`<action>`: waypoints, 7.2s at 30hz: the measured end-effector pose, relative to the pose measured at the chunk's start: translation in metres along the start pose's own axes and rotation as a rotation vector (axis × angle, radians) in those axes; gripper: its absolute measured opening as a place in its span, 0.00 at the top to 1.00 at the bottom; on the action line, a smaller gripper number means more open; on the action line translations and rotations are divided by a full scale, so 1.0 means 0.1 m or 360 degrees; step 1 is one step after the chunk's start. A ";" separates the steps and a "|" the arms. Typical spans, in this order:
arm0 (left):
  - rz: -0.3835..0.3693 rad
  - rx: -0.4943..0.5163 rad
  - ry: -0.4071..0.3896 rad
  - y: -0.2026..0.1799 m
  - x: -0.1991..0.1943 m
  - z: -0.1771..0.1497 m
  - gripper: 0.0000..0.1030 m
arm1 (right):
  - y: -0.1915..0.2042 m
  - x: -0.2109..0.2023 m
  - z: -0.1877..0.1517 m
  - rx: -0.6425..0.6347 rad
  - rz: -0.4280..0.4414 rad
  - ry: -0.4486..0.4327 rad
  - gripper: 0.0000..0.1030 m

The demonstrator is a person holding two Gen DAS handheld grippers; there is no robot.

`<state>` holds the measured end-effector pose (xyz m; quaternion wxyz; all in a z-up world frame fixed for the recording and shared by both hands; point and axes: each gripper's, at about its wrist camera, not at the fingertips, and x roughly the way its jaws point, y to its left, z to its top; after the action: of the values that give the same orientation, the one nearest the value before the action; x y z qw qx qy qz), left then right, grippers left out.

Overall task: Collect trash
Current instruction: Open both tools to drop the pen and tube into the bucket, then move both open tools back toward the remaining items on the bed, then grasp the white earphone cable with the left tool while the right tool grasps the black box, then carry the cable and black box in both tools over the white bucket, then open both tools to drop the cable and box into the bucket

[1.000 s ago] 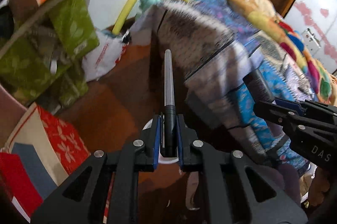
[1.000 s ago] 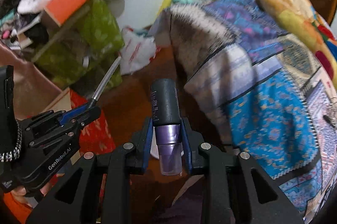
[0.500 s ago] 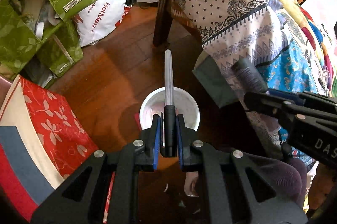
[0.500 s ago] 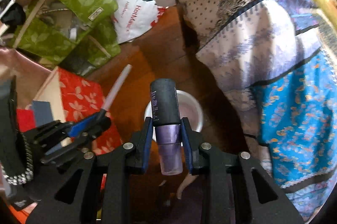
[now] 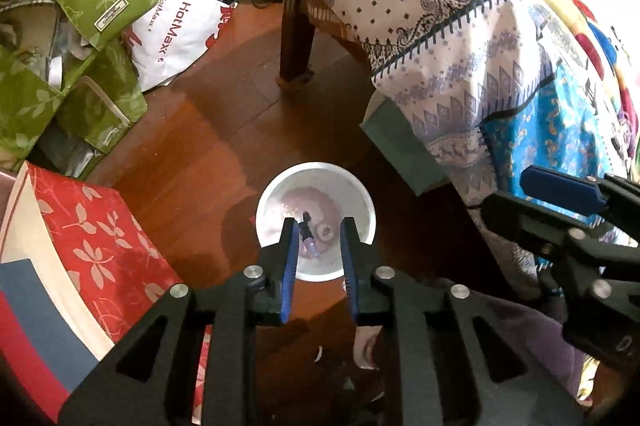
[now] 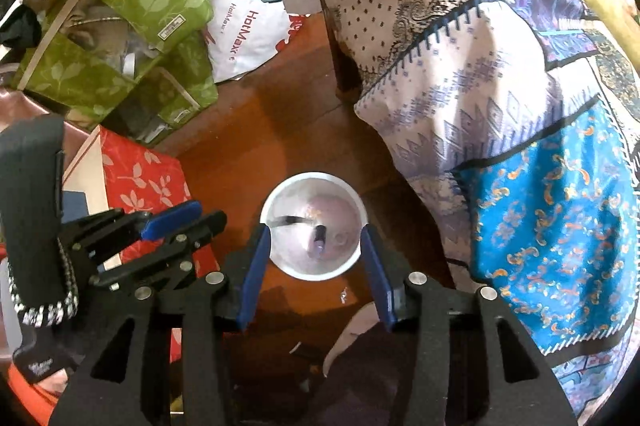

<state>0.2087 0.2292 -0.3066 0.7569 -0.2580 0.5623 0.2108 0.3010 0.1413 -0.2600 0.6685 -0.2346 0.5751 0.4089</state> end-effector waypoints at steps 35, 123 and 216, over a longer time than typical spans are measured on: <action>-0.0203 0.0572 -0.0649 -2.05 -1.90 -0.11 0.80 | -1.18 -2.31 -1.04 0.0375 -0.0274 -0.0811 0.58; -0.0665 0.1063 -0.0606 -5.26 -0.83 0.62 0.96 | -4.09 -2.35 -1.89 0.1200 -0.0599 -0.0891 0.78; -0.0003 -0.0054 0.0134 0.01 0.33 0.00 0.70 | -0.12 0.40 0.09 0.0126 0.0120 0.0118 0.55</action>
<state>0.2172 0.2305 -0.3388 0.7282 -0.2801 0.5898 0.2086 0.3166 0.1529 -0.2979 0.6396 -0.2012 0.6237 0.4018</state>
